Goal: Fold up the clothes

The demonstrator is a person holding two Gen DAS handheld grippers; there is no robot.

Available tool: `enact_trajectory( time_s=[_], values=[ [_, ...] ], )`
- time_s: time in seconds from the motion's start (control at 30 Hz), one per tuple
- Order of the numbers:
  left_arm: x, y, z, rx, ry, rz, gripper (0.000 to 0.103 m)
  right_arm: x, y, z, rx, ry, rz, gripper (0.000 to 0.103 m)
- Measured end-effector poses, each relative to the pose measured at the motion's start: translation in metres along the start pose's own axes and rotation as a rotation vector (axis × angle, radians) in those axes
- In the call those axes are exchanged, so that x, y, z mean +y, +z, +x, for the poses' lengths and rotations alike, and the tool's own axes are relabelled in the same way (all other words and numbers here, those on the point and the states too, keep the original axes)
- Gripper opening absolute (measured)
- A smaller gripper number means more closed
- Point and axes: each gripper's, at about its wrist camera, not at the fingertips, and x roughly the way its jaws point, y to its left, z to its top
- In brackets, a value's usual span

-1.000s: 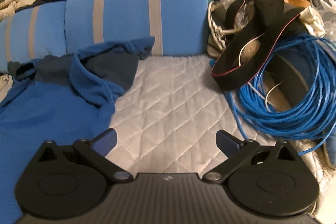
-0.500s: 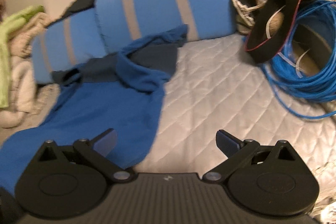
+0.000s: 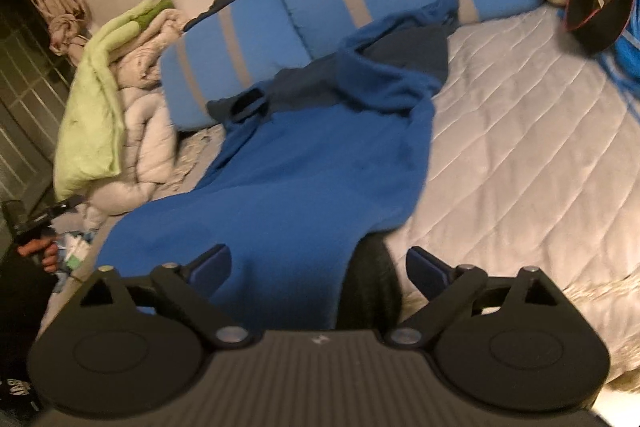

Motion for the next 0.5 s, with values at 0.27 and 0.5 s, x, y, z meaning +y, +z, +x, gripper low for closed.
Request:
enact_trajectory(
  time_s=[0.27, 0.5],
  values=[
    [0.008, -0.011, 0.007, 0.059, -0.029, -0.101, 0.103, -0.005, -0.005, 0.015, 0.041, 0.124, 0.100, 0.036],
    [0.028, -0.028, 0.024, 0.205, -0.115, -0.253, 0.103, -0.006, -0.001, 0.009, 0.021, 0.069, 0.140, 0.006]
  ],
)
